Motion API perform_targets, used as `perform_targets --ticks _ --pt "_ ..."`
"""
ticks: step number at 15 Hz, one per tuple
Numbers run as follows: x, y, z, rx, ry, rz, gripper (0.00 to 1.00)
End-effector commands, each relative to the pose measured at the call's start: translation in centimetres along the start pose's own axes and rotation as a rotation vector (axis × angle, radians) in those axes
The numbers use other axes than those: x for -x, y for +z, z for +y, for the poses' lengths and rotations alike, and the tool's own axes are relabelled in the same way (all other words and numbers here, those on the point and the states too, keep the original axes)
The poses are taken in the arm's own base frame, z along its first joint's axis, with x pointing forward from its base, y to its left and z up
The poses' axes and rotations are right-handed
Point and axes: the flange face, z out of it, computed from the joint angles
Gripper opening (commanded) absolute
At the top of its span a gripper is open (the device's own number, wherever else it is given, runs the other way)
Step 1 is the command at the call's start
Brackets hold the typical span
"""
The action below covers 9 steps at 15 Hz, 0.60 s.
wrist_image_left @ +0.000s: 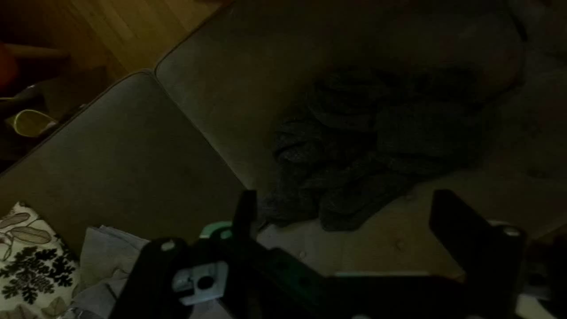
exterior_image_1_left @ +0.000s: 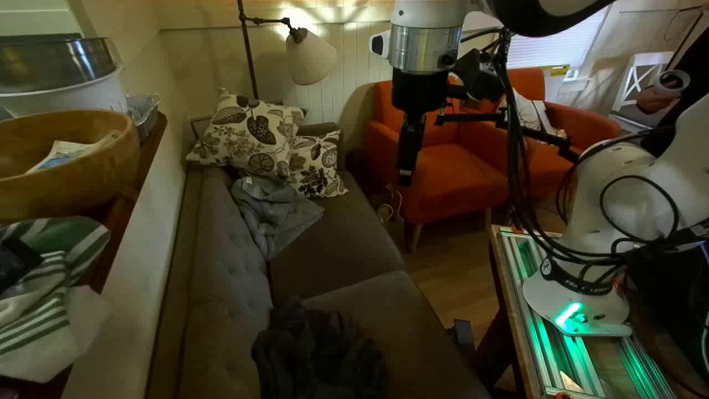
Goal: Put the wooden bowl on the sofa
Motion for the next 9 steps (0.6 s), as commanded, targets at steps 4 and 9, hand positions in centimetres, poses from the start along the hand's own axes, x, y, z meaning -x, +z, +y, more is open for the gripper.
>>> perform_targets --ticks 4,9 --pt "-2.0 -1.8 0.3 -0.021 0.226 0.009 1.00" --pt "-6.0 -6.5 2.6 -0.062 0.493 0.076 1.00"
